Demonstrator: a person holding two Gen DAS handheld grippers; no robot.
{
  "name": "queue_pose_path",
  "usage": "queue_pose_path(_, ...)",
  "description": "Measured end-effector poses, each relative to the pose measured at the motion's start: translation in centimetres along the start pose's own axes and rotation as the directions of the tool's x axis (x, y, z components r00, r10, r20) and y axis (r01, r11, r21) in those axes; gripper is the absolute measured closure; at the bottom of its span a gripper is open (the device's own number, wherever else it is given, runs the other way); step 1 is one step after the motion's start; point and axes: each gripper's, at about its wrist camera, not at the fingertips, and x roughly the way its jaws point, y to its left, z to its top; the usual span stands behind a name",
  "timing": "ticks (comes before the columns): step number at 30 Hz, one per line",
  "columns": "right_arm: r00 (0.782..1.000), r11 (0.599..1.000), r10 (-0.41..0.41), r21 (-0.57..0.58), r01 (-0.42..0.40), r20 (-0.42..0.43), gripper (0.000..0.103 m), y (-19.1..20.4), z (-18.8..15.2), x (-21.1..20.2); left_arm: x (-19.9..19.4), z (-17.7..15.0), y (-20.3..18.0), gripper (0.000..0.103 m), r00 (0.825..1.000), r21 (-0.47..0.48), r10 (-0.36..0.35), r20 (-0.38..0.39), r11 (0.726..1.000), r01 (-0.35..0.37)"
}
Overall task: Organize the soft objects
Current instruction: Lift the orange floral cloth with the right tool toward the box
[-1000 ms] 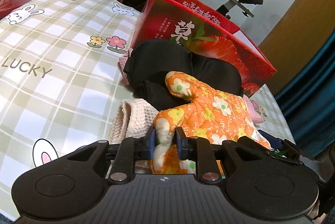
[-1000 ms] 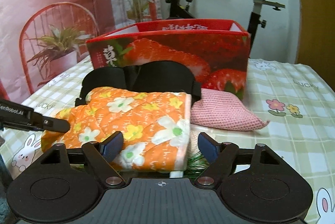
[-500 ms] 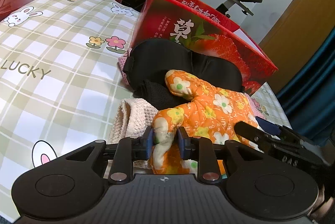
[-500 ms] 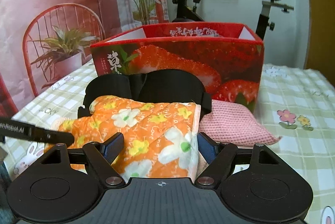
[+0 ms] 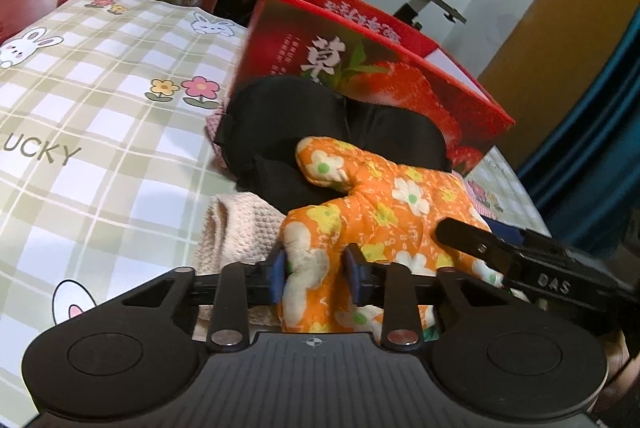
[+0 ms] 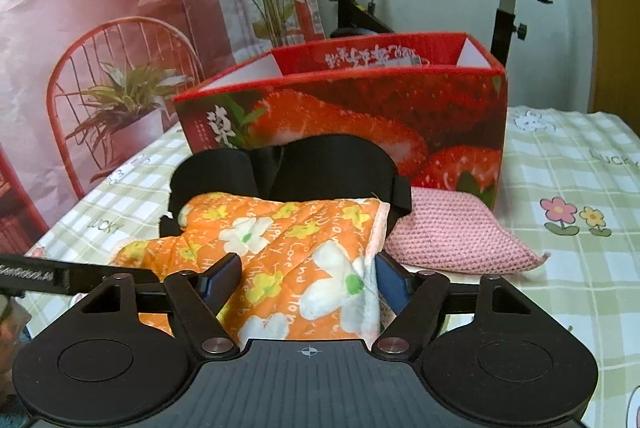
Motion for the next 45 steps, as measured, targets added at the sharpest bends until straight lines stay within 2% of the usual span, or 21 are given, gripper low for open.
queue_pose_path(2, 1.0, 1.0, 0.0, -0.013, 0.0, 0.017, 0.035, 0.4, 0.0, -0.6, -0.4, 0.1, 0.0, 0.081, 1.0, -0.002, -0.009, 0.018, 1.0, 0.009)
queue_pose_path(9, 0.997, 0.998, 0.025, -0.057, -0.021, 0.076, 0.046, 1.2, 0.0, -2.5, -1.4, 0.5, -0.4, 0.083, 0.997, 0.015, -0.016, 0.074, 1.0, 0.015)
queue_pose_path(14, 0.997, 0.998, 0.033, -0.058, -0.03, 0.063, 0.055, 1.2, -0.5, -2.4, -1.2, 0.5, -0.1, 0.083, 0.998, 0.001, -0.011, 0.061, 1.0, 0.011)
queue_pose_path(25, 0.998, 0.998, 0.03, -0.053, -0.027, 0.05, 0.061, 1.0, -1.2, -1.8, -0.7, 0.3, 0.8, 0.083, 0.999, -0.036, -0.012, 0.034, 0.999, 0.013)
queue_pose_path(29, 0.997, 0.997, 0.049, -0.067, -0.045, 0.056, 0.075, 1.1, -0.8, -2.1, -1.1, 0.4, 0.6, 0.083, 0.999, -0.032, -0.018, 0.05, 0.999, 0.02)
queue_pose_path(31, 0.996, 0.995, 0.058, -0.081, -0.052, 0.069, 0.082, 1.1, -0.2, -2.5, -1.6, 0.7, 0.5, 0.083, 0.996, -0.029, -0.044, 0.072, 0.999, 0.046)
queue_pose_path(32, 0.995, 0.994, 0.06, -0.091, -0.053, 0.077, 0.087, 1.2, 0.1, -2.7, -2.0, 0.9, 0.4, 0.083, 0.994, -0.025, -0.059, 0.087, 0.998, 0.061)
queue_pose_path(37, 0.988, 0.988, 0.088, -0.134, -0.071, 0.125, 0.09, 1.4, 2.5, -4.0, -4.6, 3.0, -1.4, 0.083, 0.974, 0.073, -0.102, 0.201, 0.993, 0.089)
queue_pose_path(42, 0.976, 0.977, 0.11, -0.203, -0.071, 0.187, 0.09, 1.7, 6.0, -5.2, -6.3, 5.9, -3.3, 0.083, 0.948, 0.182, -0.117, 0.295, 0.981, 0.064)
queue_pose_path(45, 0.969, 0.97, 0.118, -0.233, -0.065, 0.219, 0.09, 1.6, 8.8, -5.3, -6.4, 8.0, -4.1, 0.083, 0.935, 0.207, -0.126, 0.331, 0.977, 0.058)
